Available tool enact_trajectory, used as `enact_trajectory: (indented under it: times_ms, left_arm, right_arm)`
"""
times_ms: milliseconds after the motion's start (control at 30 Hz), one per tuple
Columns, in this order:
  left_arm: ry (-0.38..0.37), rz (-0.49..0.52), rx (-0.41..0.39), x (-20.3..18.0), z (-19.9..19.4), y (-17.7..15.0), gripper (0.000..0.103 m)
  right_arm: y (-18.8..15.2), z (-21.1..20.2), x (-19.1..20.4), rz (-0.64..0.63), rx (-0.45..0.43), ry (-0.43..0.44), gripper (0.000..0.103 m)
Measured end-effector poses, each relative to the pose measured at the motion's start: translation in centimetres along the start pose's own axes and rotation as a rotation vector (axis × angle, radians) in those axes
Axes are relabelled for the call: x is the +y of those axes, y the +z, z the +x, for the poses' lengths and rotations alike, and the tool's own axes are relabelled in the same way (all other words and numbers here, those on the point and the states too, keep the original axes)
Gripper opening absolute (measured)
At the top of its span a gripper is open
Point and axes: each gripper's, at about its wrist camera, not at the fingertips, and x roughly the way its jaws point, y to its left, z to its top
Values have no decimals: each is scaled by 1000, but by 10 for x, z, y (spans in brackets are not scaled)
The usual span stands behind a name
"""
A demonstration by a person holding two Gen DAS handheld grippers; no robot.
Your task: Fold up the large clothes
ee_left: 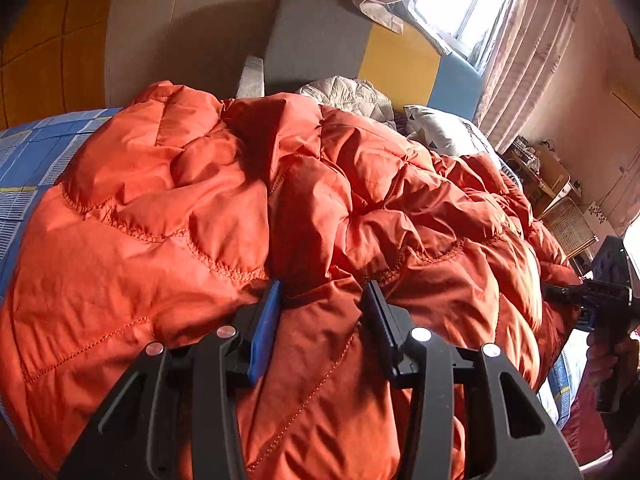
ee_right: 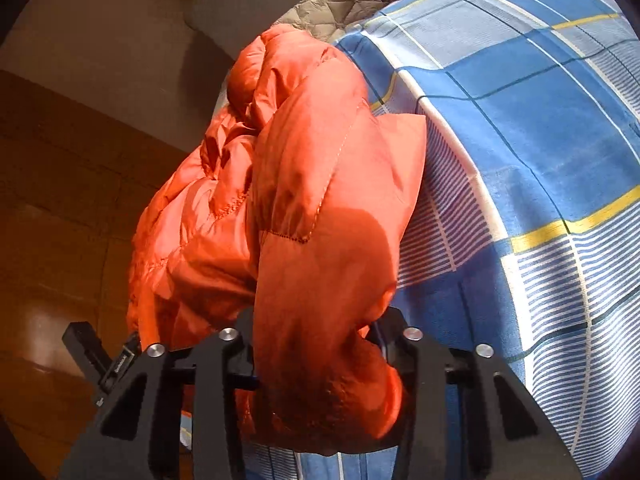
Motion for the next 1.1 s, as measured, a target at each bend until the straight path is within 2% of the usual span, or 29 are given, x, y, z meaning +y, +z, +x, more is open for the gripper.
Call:
enact_trajectory:
  times_ms: [167,300,400,533,733,933,1100]
  left_arm:
    - [11,-13,1,2,3,-2,41]
    - [47,-32,10,1,6,-1,39]
    - [70,-30,14,-3,7,-1,39]
    - [70,-43,14,-3,7,-1,39]
    - [63,-64,12,1,8,-1,38]
    - [36,-79,9,15,4,-2,35]
    - [16,-97,9,26,0,-2,31]
  right_arm:
    - [-7,-12,42,-64,-67,-42,22]
    - [-18,-18,82,-111,-147,-119,20]
    - [-28,-25,113,-151,-199,-136,19]
    - [-40,-25,154,-170,-239,-88,18]
    - [-51,-18,199,-123,-257,12,16]
    - [-68,1,250,-169,-224,106,15]
    - [-84,36,279,-200,-179,120,14]
